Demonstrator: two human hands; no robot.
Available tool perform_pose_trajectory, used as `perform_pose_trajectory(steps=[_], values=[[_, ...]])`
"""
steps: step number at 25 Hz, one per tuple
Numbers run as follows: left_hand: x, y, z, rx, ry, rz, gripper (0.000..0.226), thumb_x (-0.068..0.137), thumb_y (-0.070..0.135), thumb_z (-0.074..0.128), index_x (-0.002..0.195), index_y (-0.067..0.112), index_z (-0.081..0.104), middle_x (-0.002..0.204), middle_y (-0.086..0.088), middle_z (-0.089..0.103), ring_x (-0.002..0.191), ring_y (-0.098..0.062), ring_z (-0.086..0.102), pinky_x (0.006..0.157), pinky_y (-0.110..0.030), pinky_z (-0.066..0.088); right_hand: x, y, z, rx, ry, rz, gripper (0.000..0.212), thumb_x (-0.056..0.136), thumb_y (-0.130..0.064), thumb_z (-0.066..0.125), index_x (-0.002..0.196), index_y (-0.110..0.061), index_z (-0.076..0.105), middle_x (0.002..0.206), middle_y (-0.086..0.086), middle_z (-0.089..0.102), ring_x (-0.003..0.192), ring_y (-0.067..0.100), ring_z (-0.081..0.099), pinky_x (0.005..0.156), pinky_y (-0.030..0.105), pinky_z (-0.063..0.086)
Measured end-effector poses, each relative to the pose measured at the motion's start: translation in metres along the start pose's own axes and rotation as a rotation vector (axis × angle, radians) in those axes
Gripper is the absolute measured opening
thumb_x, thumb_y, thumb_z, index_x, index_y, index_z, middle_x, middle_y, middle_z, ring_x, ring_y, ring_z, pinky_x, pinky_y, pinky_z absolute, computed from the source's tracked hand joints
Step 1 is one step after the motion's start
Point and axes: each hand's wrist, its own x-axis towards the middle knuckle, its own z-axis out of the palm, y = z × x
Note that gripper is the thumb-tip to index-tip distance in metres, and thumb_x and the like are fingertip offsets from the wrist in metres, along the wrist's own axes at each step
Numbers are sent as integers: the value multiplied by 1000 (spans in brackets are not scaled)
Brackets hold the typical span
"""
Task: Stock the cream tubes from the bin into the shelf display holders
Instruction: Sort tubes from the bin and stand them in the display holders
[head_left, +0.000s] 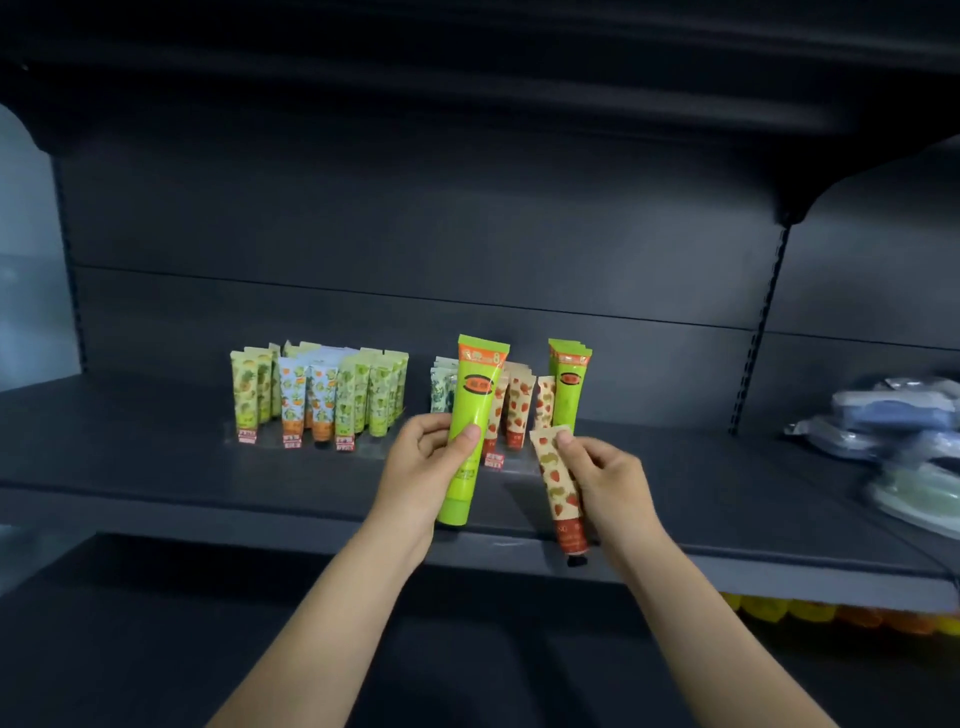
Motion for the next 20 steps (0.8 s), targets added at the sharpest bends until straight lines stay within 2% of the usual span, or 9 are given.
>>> perform_pose_trajectory(steps=[2,5,8,12,15,20], values=[[16,-3,4,-16,-20,14,22,83,13,66,101,19,56,101,0,64,89,-8,62,70,-17,46,26,-1,-7,-44,4,-50,28,88,-28,61,77,-3,69,69,10,66,57,13,55,56,22,45],[32,-8,13,-51,-41,20,29,83,10,65,109,19,56,104,4,65,94,-6,63,75,-19,46,63,-7,-16,-50,-18,-112,17,84,-23,66,77,-8,69,80,10,72,72,20,65,73,30,54],[47,-12,17,-27,-42,32,21,84,10,63,100,23,60,104,4,66,97,-6,62,77,-20,47,98,-10,-14,-94,27,-191,10,84,-21,68,80,-13,67,80,6,71,69,16,66,67,23,54],[64,-15,18,-48,-34,49,21,83,10,62,101,21,61,103,2,67,98,-9,62,80,-22,48,129,3,6,-239,64,-270,23,84,-29,67,77,-7,66,77,11,69,75,27,67,71,37,54],[69,-21,19,-46,-37,44,25,83,8,62,107,16,60,101,3,67,98,-10,63,82,-24,49,137,15,14,-320,91,-284,26,86,-31,64,79,-6,65,77,11,68,77,27,64,68,34,50],[80,-27,15,-37,-56,40,21,83,9,62,101,21,60,105,1,68,100,-11,64,81,-24,50,143,29,19,-350,72,-248,25,87,-31,63,79,-7,64,77,9,67,76,25,64,68,33,50]])
